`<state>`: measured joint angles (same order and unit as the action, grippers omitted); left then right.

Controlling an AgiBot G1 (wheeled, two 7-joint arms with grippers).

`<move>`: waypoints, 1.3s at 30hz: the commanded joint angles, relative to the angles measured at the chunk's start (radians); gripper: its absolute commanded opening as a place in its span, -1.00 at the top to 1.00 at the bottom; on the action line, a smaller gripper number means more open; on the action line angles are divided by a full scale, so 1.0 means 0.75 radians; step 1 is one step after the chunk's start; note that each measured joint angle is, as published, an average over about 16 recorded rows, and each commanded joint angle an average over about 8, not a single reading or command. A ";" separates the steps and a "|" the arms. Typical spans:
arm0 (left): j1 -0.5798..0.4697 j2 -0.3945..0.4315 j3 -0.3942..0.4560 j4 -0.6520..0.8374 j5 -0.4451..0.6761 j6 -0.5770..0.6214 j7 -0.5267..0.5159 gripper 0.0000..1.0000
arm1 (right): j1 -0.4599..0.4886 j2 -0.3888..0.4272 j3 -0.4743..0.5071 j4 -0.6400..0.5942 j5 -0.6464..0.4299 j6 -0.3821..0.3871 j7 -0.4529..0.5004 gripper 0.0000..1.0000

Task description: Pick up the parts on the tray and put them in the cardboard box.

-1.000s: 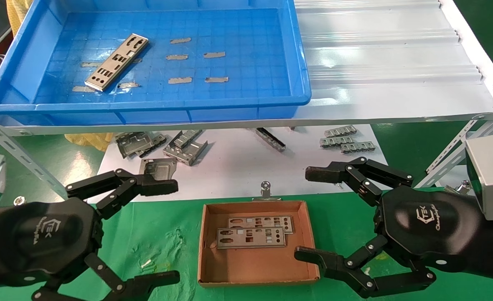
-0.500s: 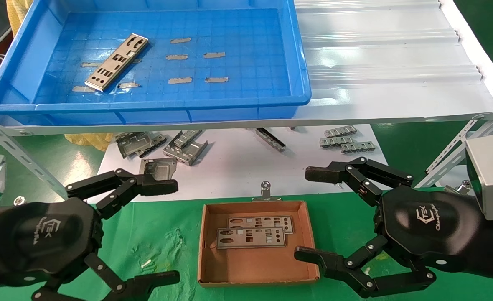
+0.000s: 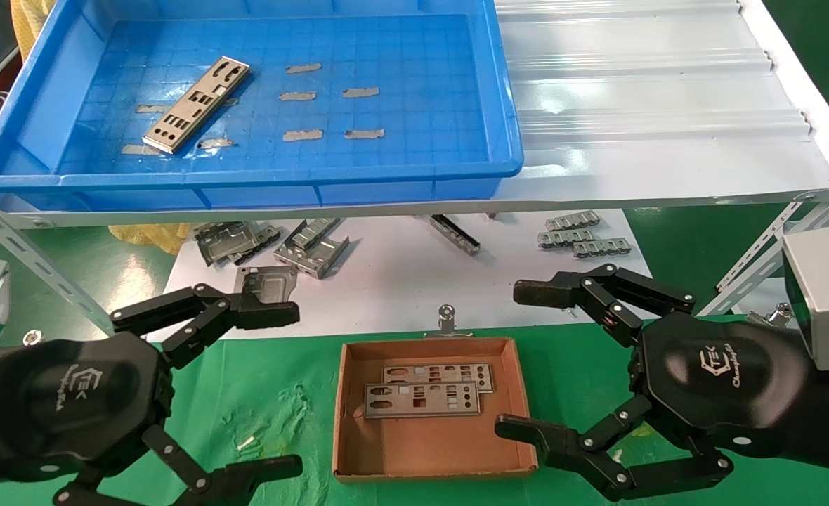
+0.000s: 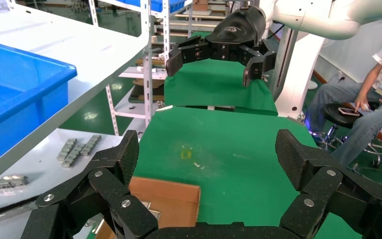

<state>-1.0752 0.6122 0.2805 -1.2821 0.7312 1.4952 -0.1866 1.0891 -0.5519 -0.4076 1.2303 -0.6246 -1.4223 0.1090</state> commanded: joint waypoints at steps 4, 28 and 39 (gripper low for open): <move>0.000 0.000 0.000 0.000 0.000 0.000 0.000 -1.00 | 0.000 0.000 0.000 0.000 0.000 0.000 0.000 -1.00; 0.000 0.000 0.000 0.000 0.000 0.000 0.000 -1.00 | 0.000 0.000 0.000 0.000 0.000 0.000 0.000 -1.00; 0.000 0.000 0.000 0.000 0.000 0.000 0.000 -1.00 | 0.000 0.000 0.000 0.000 0.000 0.000 0.000 -1.00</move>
<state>-1.0752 0.6122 0.2805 -1.2821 0.7312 1.4952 -0.1866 1.0891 -0.5519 -0.4076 1.2303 -0.6246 -1.4223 0.1090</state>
